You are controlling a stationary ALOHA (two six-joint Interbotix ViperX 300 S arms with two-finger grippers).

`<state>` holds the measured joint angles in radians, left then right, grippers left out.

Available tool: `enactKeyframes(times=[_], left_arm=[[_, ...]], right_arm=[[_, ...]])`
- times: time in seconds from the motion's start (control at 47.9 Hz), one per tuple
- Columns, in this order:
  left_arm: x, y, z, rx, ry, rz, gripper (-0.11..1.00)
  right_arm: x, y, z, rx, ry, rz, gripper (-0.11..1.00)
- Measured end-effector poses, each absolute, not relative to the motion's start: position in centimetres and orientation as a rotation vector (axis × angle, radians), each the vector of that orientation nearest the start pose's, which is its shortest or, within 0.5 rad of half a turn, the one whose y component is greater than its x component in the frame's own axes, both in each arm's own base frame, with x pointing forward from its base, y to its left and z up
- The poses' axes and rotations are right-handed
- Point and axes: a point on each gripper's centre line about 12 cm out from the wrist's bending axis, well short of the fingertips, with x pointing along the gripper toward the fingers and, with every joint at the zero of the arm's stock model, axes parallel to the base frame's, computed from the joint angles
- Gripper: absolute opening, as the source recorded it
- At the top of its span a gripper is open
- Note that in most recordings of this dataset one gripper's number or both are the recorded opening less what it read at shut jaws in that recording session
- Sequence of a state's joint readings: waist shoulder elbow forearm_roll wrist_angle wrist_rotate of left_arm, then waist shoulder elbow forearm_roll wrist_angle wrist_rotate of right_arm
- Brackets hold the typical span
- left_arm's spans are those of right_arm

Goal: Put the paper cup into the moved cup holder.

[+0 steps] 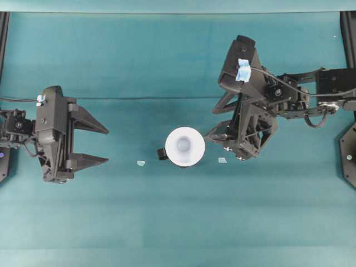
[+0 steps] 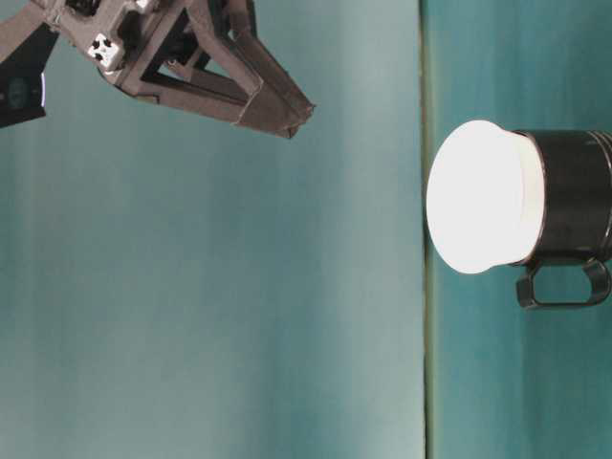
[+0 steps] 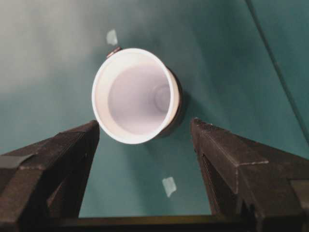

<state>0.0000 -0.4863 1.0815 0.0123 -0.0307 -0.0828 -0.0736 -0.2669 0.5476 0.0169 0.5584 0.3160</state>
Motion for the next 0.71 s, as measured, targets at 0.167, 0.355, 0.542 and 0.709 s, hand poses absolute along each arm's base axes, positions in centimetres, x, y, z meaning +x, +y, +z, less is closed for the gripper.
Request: enactKeyframes(times=[0.167,0.355,0.542,0.709], left_arm=[[26.05,-0.01,18.77,-0.067,0.567,0.019,0.83],[26.05,0.03,18.77,-0.068,0.567,0.021,0.83],[26.05,-0.01,18.77,-0.067,0.567,0.019,0.83],[26.09,-0.01,18.82,-0.067,0.566,0.019,0.83]], right_arm=[[34.58,-2.45,26.23,0.345,0.811,-0.197,0.81],[34.54,-2.50,26.13,0.346,0.812,-0.199,0.81],[34.51,-2.44,26.08,0.345,0.814,-0.198,0.81],[34.56,-2.45,26.08,0.345,0.814,-0.198,0.81]])
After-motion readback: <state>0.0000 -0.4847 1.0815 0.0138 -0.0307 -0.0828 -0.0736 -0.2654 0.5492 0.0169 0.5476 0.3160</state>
